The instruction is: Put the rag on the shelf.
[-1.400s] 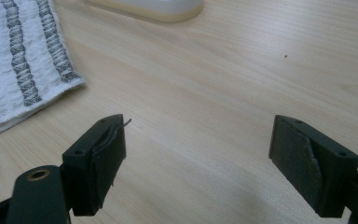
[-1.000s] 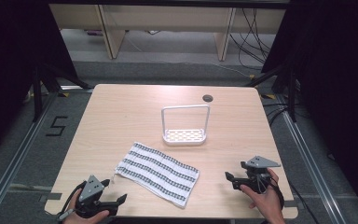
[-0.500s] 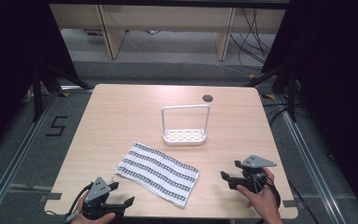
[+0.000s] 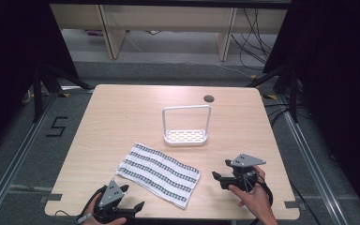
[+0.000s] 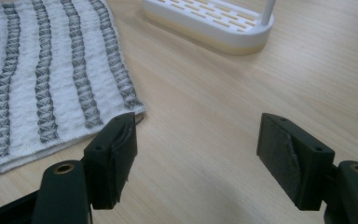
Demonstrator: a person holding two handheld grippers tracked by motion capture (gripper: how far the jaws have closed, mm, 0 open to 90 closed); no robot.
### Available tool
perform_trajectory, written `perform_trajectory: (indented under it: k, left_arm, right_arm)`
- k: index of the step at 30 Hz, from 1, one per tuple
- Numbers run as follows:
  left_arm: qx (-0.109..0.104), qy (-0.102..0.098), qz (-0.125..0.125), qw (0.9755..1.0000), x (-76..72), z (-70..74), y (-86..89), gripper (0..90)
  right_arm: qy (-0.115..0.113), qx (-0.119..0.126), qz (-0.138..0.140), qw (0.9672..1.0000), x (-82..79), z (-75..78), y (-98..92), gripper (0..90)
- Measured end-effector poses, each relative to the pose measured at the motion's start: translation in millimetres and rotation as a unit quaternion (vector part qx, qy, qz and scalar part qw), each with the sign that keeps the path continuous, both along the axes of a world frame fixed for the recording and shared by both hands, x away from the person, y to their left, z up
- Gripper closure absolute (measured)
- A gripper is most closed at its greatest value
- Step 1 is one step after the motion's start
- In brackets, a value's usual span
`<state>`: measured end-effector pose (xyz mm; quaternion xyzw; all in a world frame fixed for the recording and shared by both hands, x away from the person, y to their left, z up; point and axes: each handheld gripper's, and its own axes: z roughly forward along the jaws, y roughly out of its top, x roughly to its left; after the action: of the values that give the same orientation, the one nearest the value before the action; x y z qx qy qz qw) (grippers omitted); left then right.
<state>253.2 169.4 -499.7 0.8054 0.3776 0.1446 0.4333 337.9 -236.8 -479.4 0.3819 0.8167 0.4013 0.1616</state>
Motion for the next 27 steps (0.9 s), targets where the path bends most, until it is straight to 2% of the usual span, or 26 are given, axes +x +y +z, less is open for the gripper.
perform_trajectory:
  k: [2, 3, 4, 5, 7, 8, 9, 10, 12, 14, 15, 16, 17, 19, 20, 21, 22, 26, 27]
  left_arm:
    - [0.002, -0.002, -0.011, 0.9999, -0.7, 0.7, -7.7, 19.8]
    - [0.011, -0.006, -0.024, 0.9996, 0.0, 2.0, -10.7, 20.2]
    - [0.013, -0.004, -0.024, 0.9996, -0.2, 3.0, -14.8, 21.1]
    - [-0.001, -0.005, -0.025, 0.9997, 0.1, 3.0, -20.3, 21.6]
    - [0.012, -0.003, -0.041, 0.9991, 2.6, 5.5, -26.4, 21.7]
    - [0.015, -0.003, -0.038, 0.9991, 3.4, 6.1, -30.5, 21.7]
    - [0.004, -0.002, -0.039, 0.9992, 4.1, 5.9, -35.6, 21.7]
    - [0.006, -0.004, -0.054, 0.9985, 7.3, 6.3, -41.8, 22.2]
    - [0.008, -0.004, -0.062, 0.9981, 8.0, 6.5, -44.5, 22.7]
    - [0.013, -0.009, -0.068, 0.9976, 9.2, 6.3, -50.6, 24.8]
    - [-0.003, -0.006, -0.067, 0.9977, 8.7, 5.2, -55.7, 24.8]
    - [0.011, -0.003, -0.084, 0.9964, 10.1, 5.6, -56.5, 26.7]
    - [0.004, -0.007, -0.082, 0.9966, 9.5, 3.7, -61.4, 26.7]
    - [0.014, -0.003, -0.096, 0.9953, 9.2, 3.0, -67.3, 28.3]
    - [0.022, -0.008, -0.102, 0.9945, 9.8, 2.0, -70.1, 29.1]
    - [0.014, -0.003, -0.107, 0.9942, 9.0, 1.6, -74.7, 30.4]
    - [0.02, -0.009, -0.115, 0.9932, 9.1, 1.0, -77.9, 31.6]
    - [0.024, -0.012, -0.131, 0.9911, 11.7, -0.4, -92.1, 36.3]
    - [0.038, -0.015, -0.134, 0.9902, 12.6, -0.5, -94.8, 36.3]
  right_arm:
    - [-0.002, -0.003, 0.007, 1.0, 1.5, 0.0, 1.5, 31.3]
    - [-0.001, -0.006, 0.01, 0.9999, 2.3, 0.2, 3.1, 32.0]
    - [-0.002, -0.005, 0.013, 0.9999, 3.5, 0.2, 4.7, 32.3]
    - [0.0, -0.004, 0.014, 0.9999, 4.2, 0.1, 6.4, 32.4]
    - [0.001, -0.001, 0.019, 0.9998, 6.5, 0.1, 10.0, 32.7]
    - [0.005, 0.001, 0.019, 0.9998, 6.8, 0.7, 12.5, 32.7]
    - [0.004, 0.002, 0.023, 0.9997, 8.2, 1.0, 14.7, 33.0]
    - [0.003, 0.001, 0.03, 0.9996, 11.0, 1.6, 19.5, 34.1]
    - [0.007, 0.007, 0.029, 0.9995, 11.0, 1.5, 23.3, 34.3]
    - [0.011, 0.009, 0.043, 0.999, 15.3, 0.7, 28.8, 34.8]
    - [0.011, 0.009, 0.043, 0.999, 15.3, 0.7, 28.8, 34.8]
    - [0.022, 0.006, 0.046, 0.9987, 15.2, -0.4, 32.8, 35.3]
    - [0.022, 0.006, 0.046, 0.9987, 15.2, -0.4, 32.8, 35.3]
    - [0.017, 0.0, 0.053, 0.9984, 16.0, -2.1, 35.4, 36.3]
    - [0.02, -0.003, 0.055, 0.9983, 15.9, -1.9, 36.1, 36.5]
    - [0.015, -0.005, 0.057, 0.9982, 16.4, -2.2, 37.1, 37.1]
    - [0.021, -0.004, 0.056, 0.9982, 15.7, -1.9, 38.5, 37.8]
    - [0.026, -0.012, 0.065, 0.9975, 19.4, -6.3, 45.7, 40.1]
    - [0.026, -0.012, 0.065, 0.9975, 19.4, -6.3, 45.7, 40.1]
